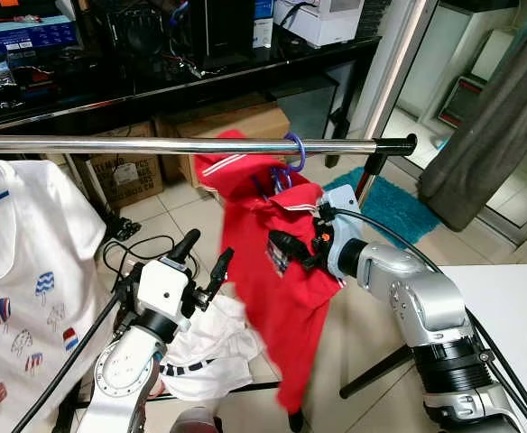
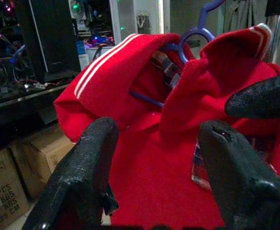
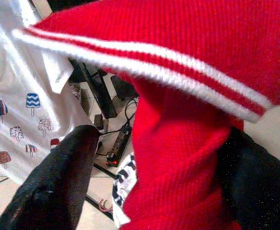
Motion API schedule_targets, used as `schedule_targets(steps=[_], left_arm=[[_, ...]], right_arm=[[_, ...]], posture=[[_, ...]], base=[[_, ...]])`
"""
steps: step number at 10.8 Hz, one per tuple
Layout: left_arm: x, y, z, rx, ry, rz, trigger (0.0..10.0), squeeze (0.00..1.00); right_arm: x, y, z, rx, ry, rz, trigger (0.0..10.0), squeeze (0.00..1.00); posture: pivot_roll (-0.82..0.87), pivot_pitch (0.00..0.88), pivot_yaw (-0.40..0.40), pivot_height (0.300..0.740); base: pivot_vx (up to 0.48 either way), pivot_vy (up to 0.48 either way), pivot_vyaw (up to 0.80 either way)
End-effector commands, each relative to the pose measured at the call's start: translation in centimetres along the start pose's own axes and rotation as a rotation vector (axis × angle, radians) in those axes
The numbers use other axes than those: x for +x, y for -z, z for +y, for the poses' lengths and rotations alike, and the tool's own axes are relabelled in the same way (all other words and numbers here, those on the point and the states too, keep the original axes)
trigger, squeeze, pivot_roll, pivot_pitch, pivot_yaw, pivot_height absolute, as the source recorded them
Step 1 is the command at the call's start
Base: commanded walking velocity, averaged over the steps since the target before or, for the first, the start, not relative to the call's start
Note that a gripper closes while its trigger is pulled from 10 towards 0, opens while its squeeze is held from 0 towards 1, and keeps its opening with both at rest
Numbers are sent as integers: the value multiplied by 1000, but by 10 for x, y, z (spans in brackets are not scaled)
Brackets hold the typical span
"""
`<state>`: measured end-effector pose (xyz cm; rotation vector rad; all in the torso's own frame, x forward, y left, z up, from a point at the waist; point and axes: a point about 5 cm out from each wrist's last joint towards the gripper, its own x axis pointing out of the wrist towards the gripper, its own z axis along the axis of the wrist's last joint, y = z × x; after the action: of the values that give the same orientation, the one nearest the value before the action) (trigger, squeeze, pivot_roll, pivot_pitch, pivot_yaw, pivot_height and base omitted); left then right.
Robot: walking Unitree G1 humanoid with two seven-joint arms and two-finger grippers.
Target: Hang hanger
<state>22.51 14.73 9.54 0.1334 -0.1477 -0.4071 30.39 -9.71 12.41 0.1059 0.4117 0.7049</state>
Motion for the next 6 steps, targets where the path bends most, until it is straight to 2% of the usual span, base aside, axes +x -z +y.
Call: schedule_targets(steps=[1, 3, 4, 5, 6], left_arm=[[-1, 1, -1, -12, -1, 3, 10000, 0], [-1, 1, -1, -12, -1, 3, 10000, 0], [-3, 10, -2, -40, -16, 20, 10000, 0], [-6, 20, -6, -68, -29, 48, 10000, 0], [-6, 20, -6, -68, -28, 49, 10000, 0]], right_arm=[[-2, -1, 0, -11, 0, -9, 10000, 1000], [-2, -1, 0, -11, 0, -9, 10000, 1000], [-12, 16, -6, -19, -43, -78, 10000, 0], [-25, 42, -20, -17, -15, -163, 10000, 0], [-26, 45, -26, -1, 39, -181, 10000, 0]], posture=[[175, 0, -38, 736], [175, 0, -38, 736], [153, 0, -32, 736], [154, 0, -32, 736], [154, 0, -32, 736]], base=[[0, 0, 0], [0, 0, 0], [0, 0, 0], [0, 0, 0], [0, 0, 0]])
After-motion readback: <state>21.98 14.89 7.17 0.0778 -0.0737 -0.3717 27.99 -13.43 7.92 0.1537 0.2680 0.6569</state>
